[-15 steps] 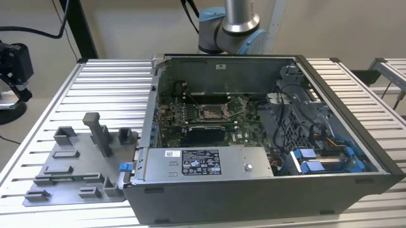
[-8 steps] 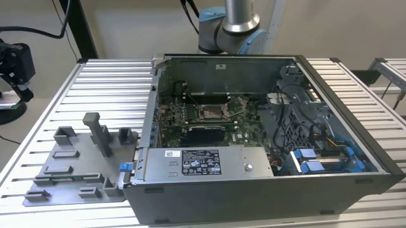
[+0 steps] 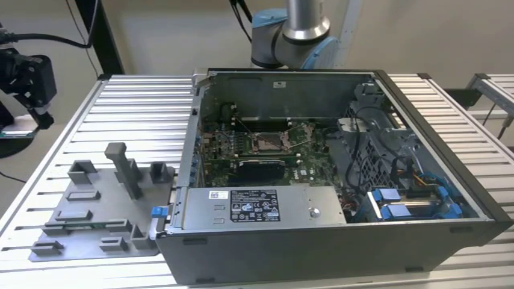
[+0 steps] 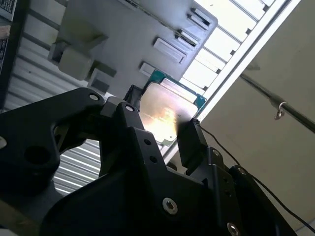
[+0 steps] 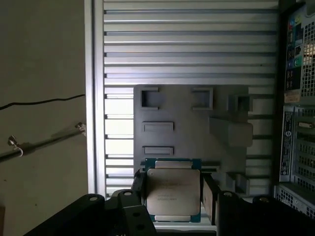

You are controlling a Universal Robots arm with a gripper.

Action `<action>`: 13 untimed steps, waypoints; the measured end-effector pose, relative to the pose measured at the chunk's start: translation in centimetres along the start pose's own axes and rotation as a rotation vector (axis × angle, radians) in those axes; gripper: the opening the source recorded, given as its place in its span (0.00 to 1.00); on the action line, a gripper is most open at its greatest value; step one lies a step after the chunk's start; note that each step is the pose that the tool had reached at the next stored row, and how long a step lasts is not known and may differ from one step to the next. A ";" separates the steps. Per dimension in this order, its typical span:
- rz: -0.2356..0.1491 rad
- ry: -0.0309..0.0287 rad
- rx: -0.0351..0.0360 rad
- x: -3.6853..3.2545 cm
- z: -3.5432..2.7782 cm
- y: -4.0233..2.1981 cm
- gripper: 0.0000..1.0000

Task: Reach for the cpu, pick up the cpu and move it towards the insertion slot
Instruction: 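Pick up the cpu and move it towards the insertion slot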

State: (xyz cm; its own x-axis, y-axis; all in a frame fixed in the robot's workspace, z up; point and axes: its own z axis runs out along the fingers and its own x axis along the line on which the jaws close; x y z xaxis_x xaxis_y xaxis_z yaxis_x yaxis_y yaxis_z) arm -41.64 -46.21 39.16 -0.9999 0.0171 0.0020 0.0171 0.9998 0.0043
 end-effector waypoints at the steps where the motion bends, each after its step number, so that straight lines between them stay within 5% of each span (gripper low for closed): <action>1: 0.000 0.0000 0.0000 -0.18 0.00 0.00 0.00; 13: 0.000 0.0000 0.0000 -2.45 -0.01 0.04 0.00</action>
State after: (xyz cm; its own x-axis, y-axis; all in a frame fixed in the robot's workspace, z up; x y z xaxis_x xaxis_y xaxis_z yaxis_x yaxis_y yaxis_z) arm -39.18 -46.21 39.17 -0.9999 0.0171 0.0021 0.0171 0.9998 0.0043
